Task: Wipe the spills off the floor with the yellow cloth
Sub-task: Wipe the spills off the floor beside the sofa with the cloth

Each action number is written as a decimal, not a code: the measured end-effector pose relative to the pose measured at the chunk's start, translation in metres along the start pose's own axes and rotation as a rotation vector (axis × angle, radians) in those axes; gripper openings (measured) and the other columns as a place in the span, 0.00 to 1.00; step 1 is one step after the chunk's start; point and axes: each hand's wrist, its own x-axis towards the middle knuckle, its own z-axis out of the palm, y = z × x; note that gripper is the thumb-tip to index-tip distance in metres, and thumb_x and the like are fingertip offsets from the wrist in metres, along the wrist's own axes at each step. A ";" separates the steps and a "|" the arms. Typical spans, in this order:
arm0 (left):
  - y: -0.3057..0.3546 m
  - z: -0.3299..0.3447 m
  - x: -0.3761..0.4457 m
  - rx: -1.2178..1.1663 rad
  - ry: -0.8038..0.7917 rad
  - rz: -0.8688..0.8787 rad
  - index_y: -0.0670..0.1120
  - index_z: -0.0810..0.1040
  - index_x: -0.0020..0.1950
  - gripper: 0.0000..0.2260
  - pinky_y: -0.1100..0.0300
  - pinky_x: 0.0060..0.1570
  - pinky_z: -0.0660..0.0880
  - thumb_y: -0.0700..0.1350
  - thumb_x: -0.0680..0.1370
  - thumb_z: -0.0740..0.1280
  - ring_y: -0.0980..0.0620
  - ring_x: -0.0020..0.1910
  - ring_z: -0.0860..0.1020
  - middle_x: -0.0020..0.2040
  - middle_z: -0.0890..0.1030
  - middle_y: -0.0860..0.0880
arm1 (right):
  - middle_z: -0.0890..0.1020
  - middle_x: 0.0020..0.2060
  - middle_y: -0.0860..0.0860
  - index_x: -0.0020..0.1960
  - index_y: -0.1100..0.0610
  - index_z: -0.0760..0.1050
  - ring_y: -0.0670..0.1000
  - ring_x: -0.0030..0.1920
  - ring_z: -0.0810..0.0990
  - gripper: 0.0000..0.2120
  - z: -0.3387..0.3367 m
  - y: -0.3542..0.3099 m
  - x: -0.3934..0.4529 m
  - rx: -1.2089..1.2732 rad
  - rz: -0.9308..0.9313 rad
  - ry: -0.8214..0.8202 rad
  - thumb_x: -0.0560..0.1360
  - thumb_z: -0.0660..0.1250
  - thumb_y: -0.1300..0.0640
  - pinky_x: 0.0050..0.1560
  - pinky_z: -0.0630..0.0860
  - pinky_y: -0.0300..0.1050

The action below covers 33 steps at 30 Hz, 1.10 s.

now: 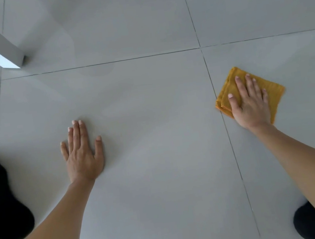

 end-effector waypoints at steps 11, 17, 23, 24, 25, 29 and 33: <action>-0.059 -0.022 -0.031 0.010 -0.063 0.063 0.50 0.48 0.78 0.34 0.46 0.73 0.45 0.65 0.75 0.46 0.53 0.77 0.49 0.78 0.48 0.54 | 0.55 0.79 0.52 0.78 0.48 0.54 0.54 0.78 0.52 0.31 0.020 -0.099 -0.071 0.030 -0.013 -0.013 0.77 0.44 0.38 0.74 0.49 0.62; -0.063 -0.021 -0.039 0.034 -0.039 -0.103 0.49 0.41 0.78 0.33 0.49 0.74 0.39 0.64 0.77 0.42 0.57 0.76 0.40 0.78 0.40 0.54 | 0.53 0.79 0.52 0.78 0.48 0.52 0.54 0.78 0.51 0.30 0.034 -0.178 -0.074 0.014 -0.132 -0.022 0.79 0.45 0.39 0.75 0.48 0.61; -0.064 -0.021 -0.038 0.014 -0.035 -0.110 0.50 0.39 0.77 0.31 0.50 0.74 0.38 0.62 0.79 0.44 0.58 0.76 0.39 0.77 0.39 0.55 | 0.52 0.79 0.51 0.79 0.47 0.51 0.53 0.78 0.50 0.29 0.042 -0.253 -0.054 0.025 -0.229 -0.041 0.80 0.47 0.40 0.76 0.46 0.60; -0.064 -0.020 -0.038 0.012 -0.033 -0.109 0.50 0.39 0.77 0.31 0.50 0.74 0.38 0.61 0.79 0.44 0.58 0.76 0.39 0.77 0.39 0.55 | 0.52 0.79 0.51 0.79 0.47 0.51 0.53 0.79 0.50 0.29 0.043 -0.265 -0.050 0.025 -0.246 -0.046 0.80 0.47 0.40 0.76 0.46 0.60; -0.064 -0.020 -0.038 0.010 -0.030 -0.109 0.50 0.39 0.77 0.30 0.50 0.74 0.38 0.61 0.79 0.44 0.58 0.76 0.39 0.77 0.39 0.55 | 0.52 0.79 0.51 0.79 0.47 0.51 0.53 0.79 0.49 0.29 0.044 -0.277 -0.045 0.021 -0.263 -0.048 0.79 0.47 0.40 0.76 0.46 0.60; -0.066 -0.019 -0.036 -0.010 -0.020 -0.118 0.50 0.40 0.77 0.28 0.52 0.73 0.36 0.58 0.79 0.42 0.59 0.75 0.39 0.77 0.40 0.56 | 0.52 0.79 0.52 0.79 0.47 0.51 0.53 0.78 0.50 0.30 0.049 -0.326 -0.032 0.013 -0.330 -0.057 0.79 0.46 0.41 0.76 0.46 0.60; -0.066 -0.019 -0.036 -0.044 -0.001 -0.116 0.51 0.42 0.78 0.26 0.53 0.73 0.35 0.54 0.80 0.43 0.60 0.75 0.40 0.77 0.42 0.57 | 0.51 0.79 0.51 0.79 0.47 0.50 0.53 0.79 0.49 0.30 0.054 -0.375 -0.035 0.028 -0.421 -0.098 0.79 0.47 0.41 0.76 0.44 0.59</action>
